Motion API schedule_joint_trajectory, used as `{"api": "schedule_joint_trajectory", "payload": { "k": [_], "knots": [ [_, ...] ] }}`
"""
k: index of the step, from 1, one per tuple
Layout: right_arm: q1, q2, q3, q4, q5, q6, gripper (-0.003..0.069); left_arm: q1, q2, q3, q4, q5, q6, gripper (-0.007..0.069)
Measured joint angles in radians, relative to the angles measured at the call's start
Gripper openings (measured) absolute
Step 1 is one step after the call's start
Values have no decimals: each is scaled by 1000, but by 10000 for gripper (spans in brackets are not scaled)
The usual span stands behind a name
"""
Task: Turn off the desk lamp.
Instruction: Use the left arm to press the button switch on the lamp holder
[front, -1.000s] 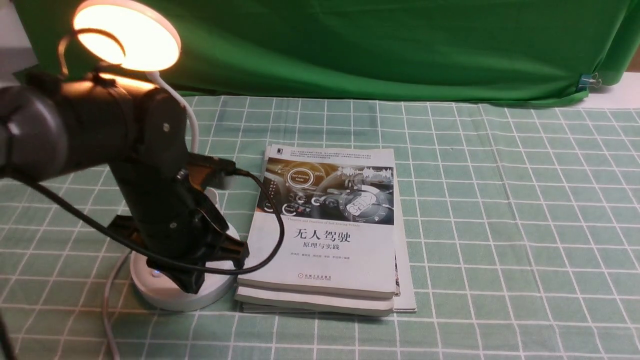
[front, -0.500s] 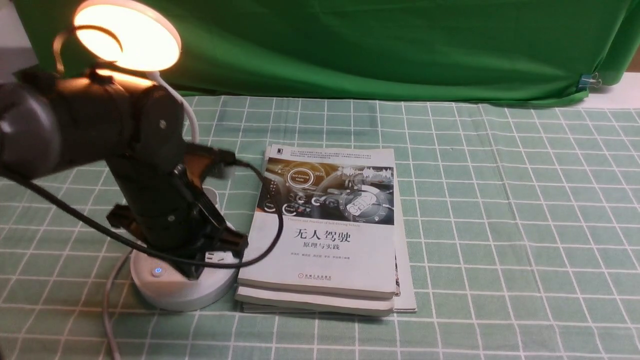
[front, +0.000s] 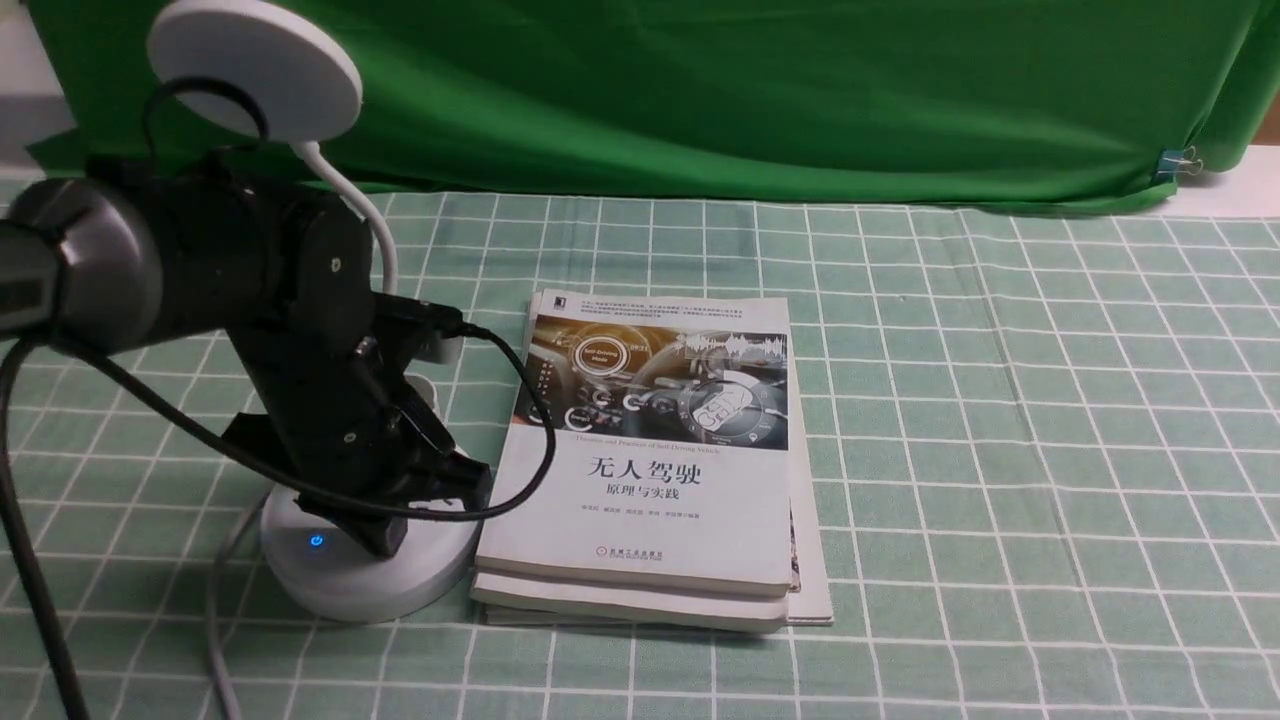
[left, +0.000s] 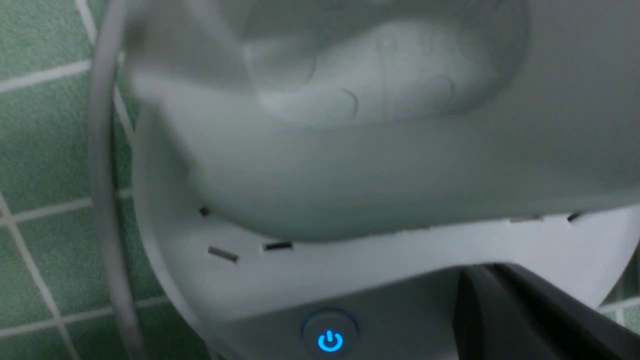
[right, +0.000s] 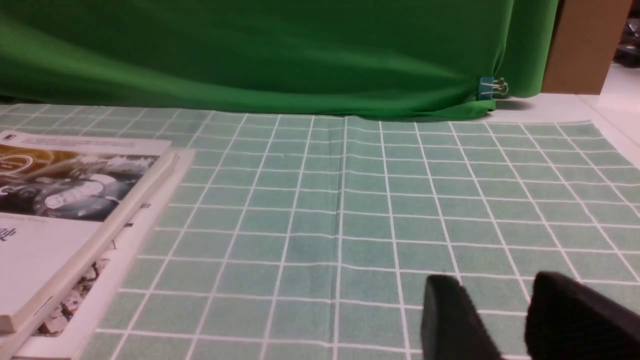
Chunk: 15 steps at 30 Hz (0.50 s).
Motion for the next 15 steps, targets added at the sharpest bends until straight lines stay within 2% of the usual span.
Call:
{"api": "schedule_joint_trajectory", "payload": {
  "k": [15],
  "knots": [
    [0,0,0,0,0,0,242,0,-131,10,-21,-3,-5,0]
  ]
}}
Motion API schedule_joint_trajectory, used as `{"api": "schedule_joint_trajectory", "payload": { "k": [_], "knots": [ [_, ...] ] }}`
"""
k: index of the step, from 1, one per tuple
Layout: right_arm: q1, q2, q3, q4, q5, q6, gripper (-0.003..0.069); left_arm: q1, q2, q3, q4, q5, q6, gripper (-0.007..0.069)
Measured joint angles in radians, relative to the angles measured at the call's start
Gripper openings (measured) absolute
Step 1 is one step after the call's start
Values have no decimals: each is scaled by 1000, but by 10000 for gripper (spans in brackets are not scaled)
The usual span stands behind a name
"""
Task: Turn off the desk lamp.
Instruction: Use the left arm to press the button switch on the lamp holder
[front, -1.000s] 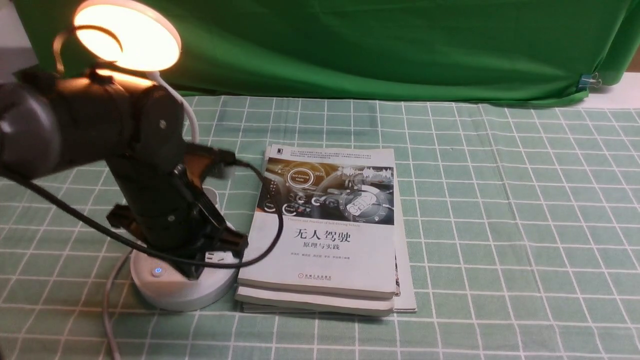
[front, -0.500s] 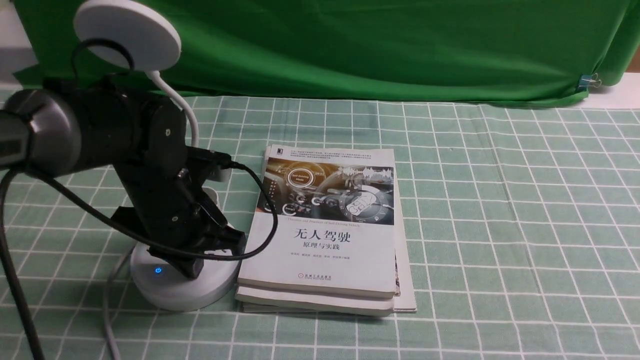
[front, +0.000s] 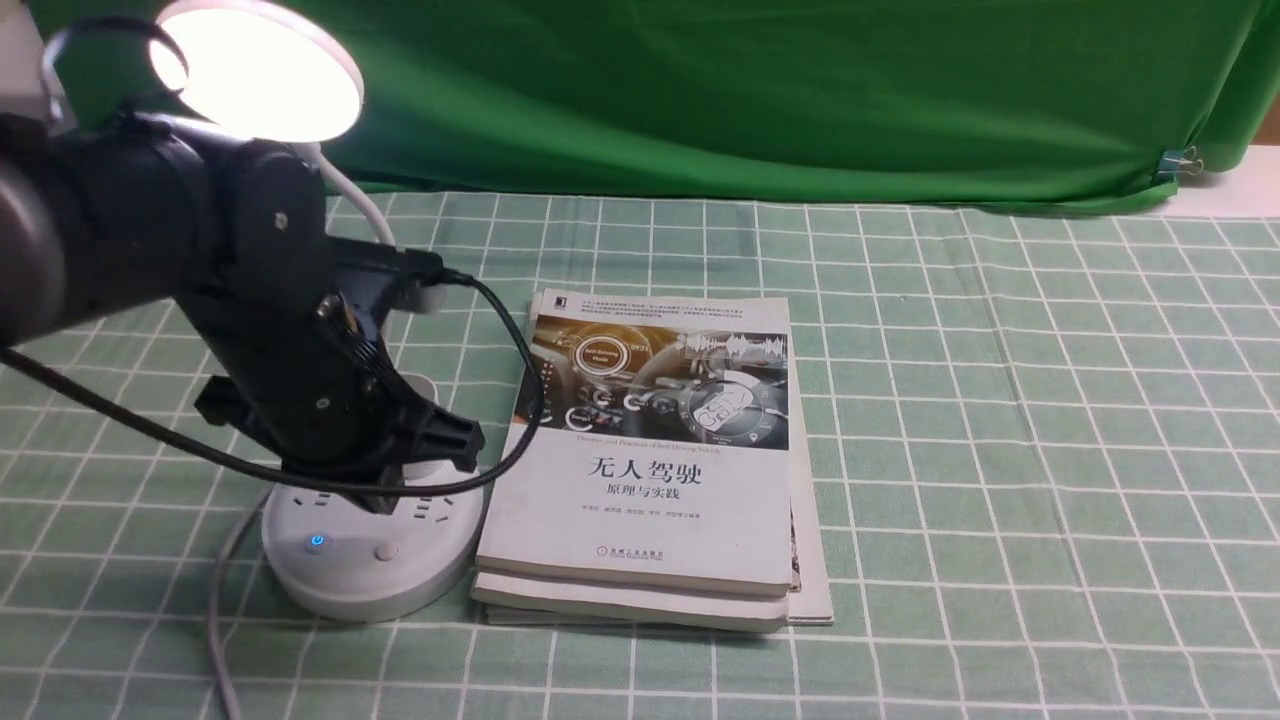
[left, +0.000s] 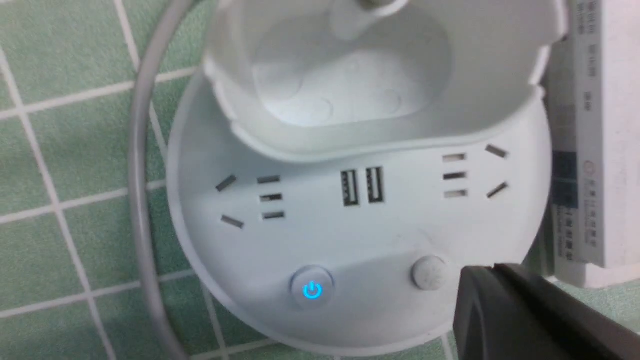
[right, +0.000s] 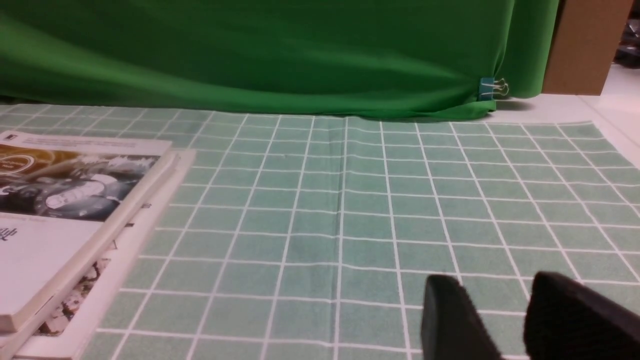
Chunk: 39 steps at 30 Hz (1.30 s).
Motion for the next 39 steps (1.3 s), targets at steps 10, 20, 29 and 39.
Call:
{"api": "schedule_joint_trajectory", "payload": {
  "k": [10,20,29,39],
  "knots": [
    [0,0,0,0,0,0,242,0,101,32,-6,-16,-1,0],
    [0,0,0,0,0,0,242,0,62,35,2,-19,-1,0],
    [0,0,0,0,0,0,242,0,-48,37,-13,-41,-2,0],
    [0,0,0,0,0,0,242,0,99,31,-21,-27,-3,0]
  ]
}}
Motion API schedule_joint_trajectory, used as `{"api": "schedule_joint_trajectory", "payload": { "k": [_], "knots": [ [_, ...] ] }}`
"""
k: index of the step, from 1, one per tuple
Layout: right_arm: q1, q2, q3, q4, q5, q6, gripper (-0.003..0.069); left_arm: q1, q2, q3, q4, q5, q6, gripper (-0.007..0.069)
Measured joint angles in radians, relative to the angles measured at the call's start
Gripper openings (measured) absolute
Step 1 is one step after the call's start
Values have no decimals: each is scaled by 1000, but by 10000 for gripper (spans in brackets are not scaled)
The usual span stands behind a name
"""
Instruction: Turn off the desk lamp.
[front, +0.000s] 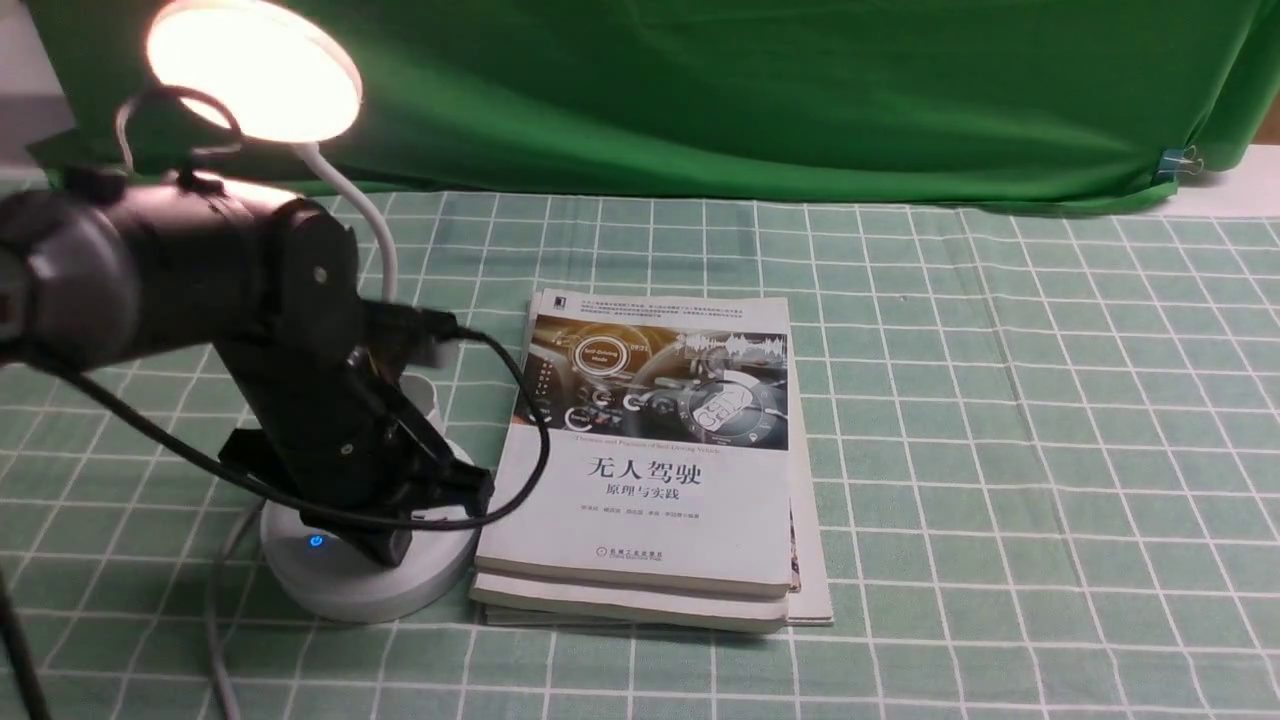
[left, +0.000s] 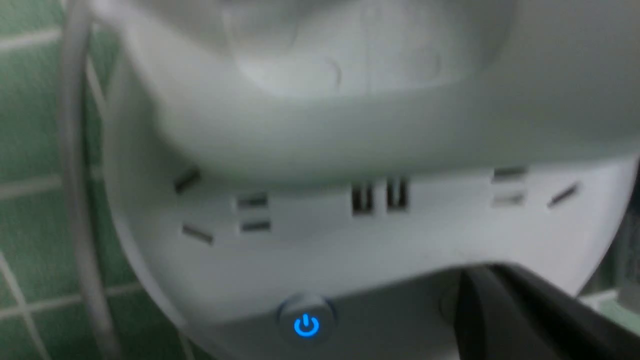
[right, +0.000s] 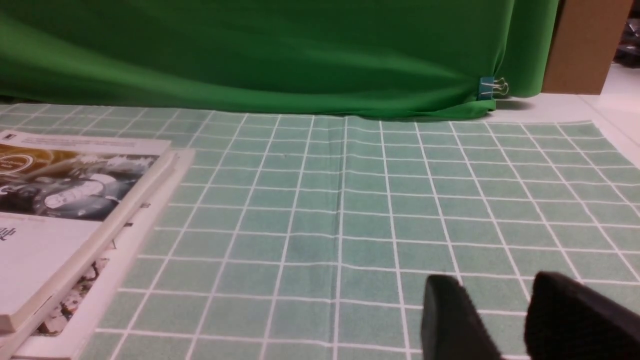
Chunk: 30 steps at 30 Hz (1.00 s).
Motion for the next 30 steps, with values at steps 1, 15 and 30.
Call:
{"api": "schedule_joint_trajectory", "payload": {
  "k": [1,15,30],
  "knots": [
    [0,0,0,0,0,0,242,0,2,0,0,3,0,0],
    [0,0,0,0,0,0,242,0,-289,101,-15,11,1,0],
    [0,0,0,0,0,0,242,0,-1248,751,-62,-478,-1,0]
  ]
}}
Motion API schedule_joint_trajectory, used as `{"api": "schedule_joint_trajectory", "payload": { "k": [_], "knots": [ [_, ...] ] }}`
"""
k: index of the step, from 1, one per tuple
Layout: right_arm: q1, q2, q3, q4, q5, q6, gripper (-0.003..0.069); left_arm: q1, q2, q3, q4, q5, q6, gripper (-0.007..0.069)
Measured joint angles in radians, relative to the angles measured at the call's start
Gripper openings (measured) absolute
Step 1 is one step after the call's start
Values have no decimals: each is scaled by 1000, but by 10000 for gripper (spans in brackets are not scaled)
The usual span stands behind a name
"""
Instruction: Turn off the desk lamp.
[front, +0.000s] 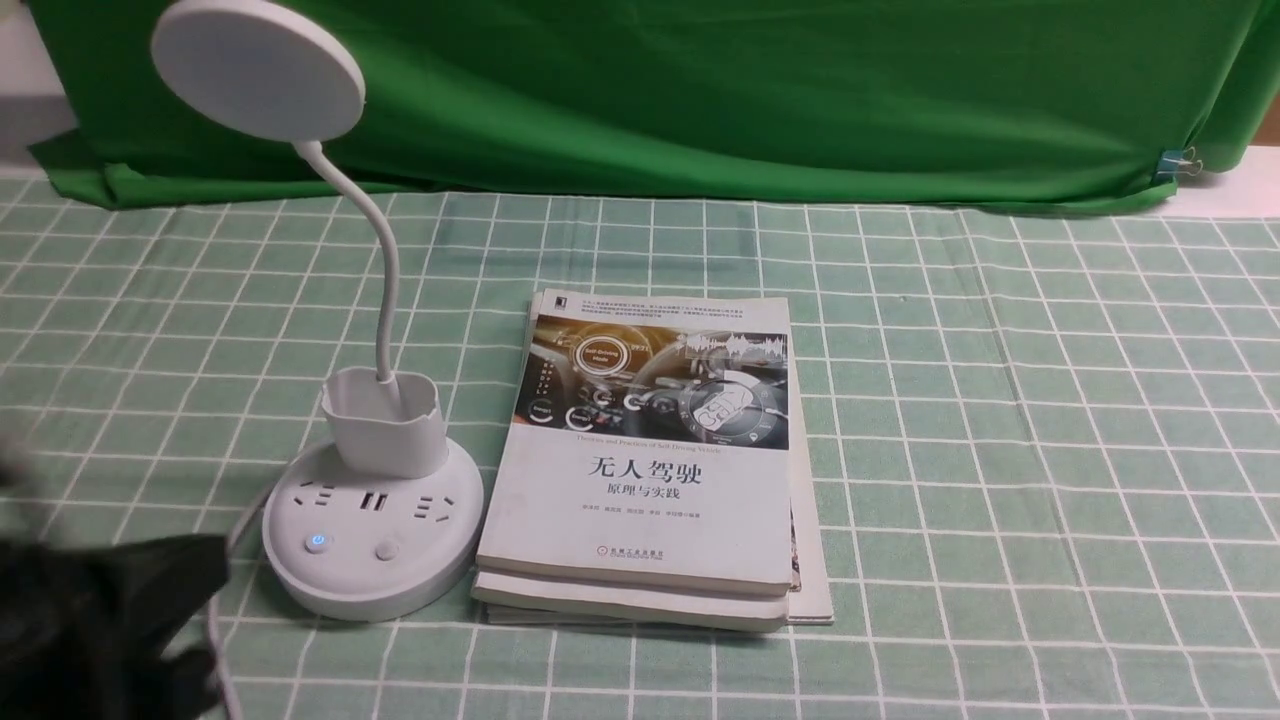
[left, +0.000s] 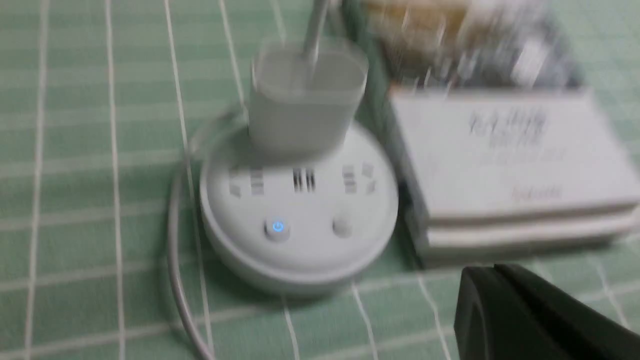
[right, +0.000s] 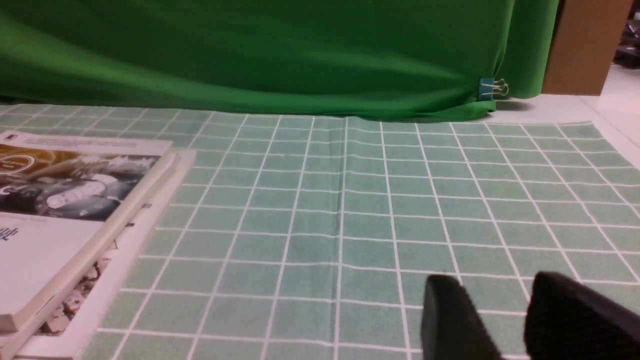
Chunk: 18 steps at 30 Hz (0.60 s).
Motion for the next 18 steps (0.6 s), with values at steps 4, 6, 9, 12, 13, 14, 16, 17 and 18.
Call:
{"api": "schedule_joint_trajectory", "payload": {
  "k": [4,6,9,12,13,14,16,17,18],
  "knots": [
    [0,0,0,0,0,0,242,0,-155,97,18,-39,1,0],
    [0,0,0,0,0,0,242,0,-191,123,19,-43,1,0],
    [0,0,0,0,0,0,242,0,-212,145,19,-45,1,0],
    [0,0,0,0,0,0,242,0,-215,166,22,-44,1,0],
    [0,0,0,0,0,0,242,0,-215,169,23,-43,1,0],
    [0,0,0,0,0,0,242,0,-215,169,23,-42,1,0],
    [0,0,0,0,0,0,242,0,-215,169,25,-41,1,0],
    [0,0,0,0,0,0,242,0,-215,169,25,-38,1,0],
    [0,0,0,0,0,0,242,0,-215,169,25,-33,1,0]
  ]
}}
